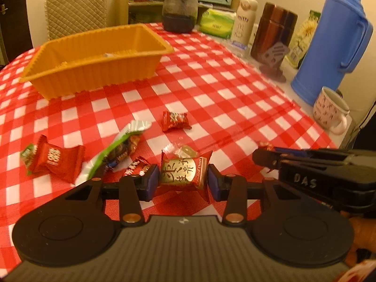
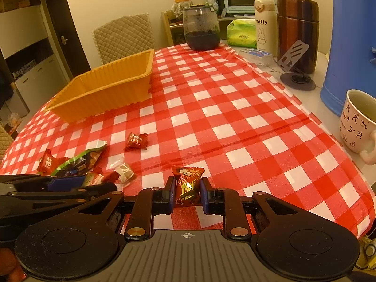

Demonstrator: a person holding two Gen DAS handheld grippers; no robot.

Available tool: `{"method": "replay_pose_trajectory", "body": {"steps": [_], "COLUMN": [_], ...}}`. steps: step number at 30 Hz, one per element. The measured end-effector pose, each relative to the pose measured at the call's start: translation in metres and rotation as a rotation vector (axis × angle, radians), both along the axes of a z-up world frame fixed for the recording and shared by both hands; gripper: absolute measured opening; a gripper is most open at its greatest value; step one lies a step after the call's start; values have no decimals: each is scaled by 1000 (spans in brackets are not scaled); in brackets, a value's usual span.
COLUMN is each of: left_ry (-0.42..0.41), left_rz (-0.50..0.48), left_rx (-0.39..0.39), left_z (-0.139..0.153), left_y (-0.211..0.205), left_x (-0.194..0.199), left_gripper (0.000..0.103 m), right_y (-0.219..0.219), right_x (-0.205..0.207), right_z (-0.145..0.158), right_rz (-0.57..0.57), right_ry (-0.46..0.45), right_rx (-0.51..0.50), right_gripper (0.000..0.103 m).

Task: Organize snacks
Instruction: 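Carry both candies over the orange tray and open both grippers to release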

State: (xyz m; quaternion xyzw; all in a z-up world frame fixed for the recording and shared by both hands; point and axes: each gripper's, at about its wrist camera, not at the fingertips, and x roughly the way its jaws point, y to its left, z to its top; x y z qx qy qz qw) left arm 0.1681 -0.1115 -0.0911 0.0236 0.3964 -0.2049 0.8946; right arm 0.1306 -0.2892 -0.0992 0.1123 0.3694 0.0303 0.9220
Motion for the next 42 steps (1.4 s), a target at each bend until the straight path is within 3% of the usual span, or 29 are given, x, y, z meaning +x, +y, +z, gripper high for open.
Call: {"method": "replay_pose_trajectory", "body": {"steps": [17,30,42], "left_ry": [-72,-102,-115], "left_rz": [187,267,267], "left_rx": [-51,-75,-35], "left_z": [56,79,83], "left_y": [63,107,118], "left_x": [21,86,146], "left_gripper": [40,40,40], "right_y": [33,79,96], "right_x": [24,100,174], "right_z": [47,82,83], "right_rz": [121,240,270], "right_ry": [-66,-116,-99], "right_rx": [-26,-34,-26], "right_gripper": [22,22,22]}}
